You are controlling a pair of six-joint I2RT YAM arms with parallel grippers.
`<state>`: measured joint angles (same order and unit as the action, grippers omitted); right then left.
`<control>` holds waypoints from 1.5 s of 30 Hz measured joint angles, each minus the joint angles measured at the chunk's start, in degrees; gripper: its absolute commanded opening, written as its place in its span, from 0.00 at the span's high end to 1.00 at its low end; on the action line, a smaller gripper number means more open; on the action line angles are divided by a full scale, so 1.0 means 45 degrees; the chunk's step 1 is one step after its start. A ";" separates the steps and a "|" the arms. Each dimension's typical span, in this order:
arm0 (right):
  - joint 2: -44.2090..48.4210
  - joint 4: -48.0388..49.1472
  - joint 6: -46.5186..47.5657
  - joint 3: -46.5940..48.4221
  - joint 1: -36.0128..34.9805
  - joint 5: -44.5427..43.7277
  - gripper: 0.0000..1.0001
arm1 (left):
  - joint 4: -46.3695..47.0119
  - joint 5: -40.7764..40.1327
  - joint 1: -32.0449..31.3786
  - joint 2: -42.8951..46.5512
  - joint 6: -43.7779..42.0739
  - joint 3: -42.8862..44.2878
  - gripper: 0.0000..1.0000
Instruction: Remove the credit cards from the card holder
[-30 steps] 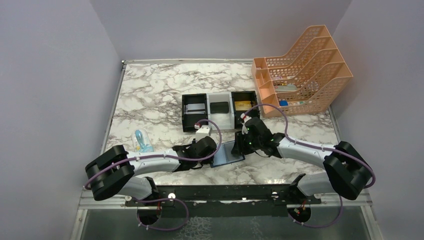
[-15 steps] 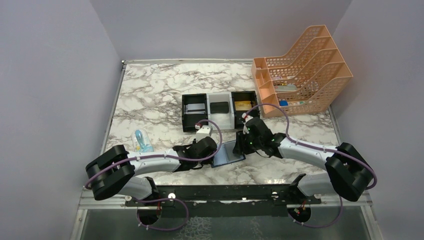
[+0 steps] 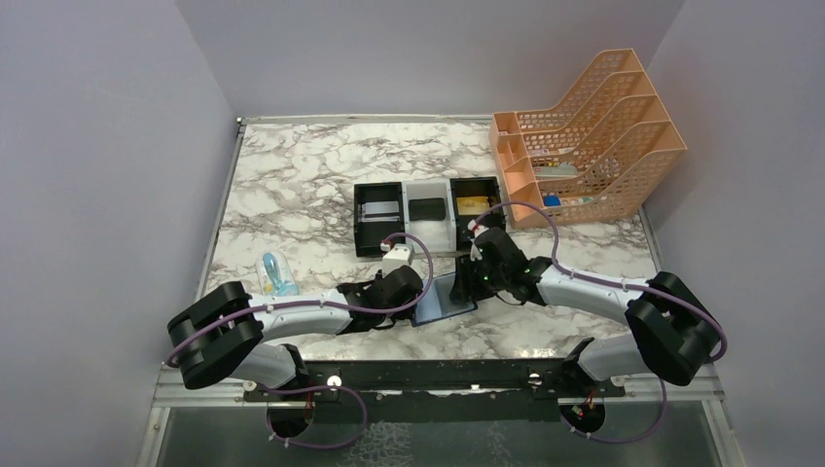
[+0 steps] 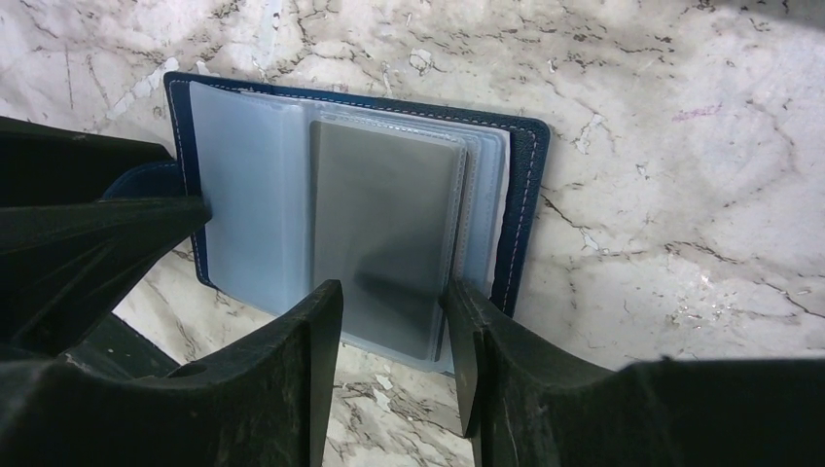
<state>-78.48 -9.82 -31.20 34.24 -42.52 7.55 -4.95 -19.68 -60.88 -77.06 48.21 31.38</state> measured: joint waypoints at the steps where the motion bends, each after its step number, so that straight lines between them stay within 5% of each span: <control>1: 0.0000 -0.0005 0.0000 0.0015 0.0000 -0.0005 0.53 | -0.0005 0.0000 0.0000 0.0000 -0.0005 0.0000 0.60; 32: 0.0287 0.0340 0.0107 0.0369 0.0049 0.2283 0.54 | -0.0068 0.0044 -0.0029 -0.0175 -0.0087 0.0165 0.63; 45: 0.0345 -0.0704 0.0316 0.0408 0.0049 -0.0107 0.52 | -0.0073 0.0044 -0.0078 -0.0175 -0.0087 0.0165 0.63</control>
<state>-76.93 -12.99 -29.78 36.07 -42.30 7.07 -5.28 -19.49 -61.23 -77.84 47.81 32.12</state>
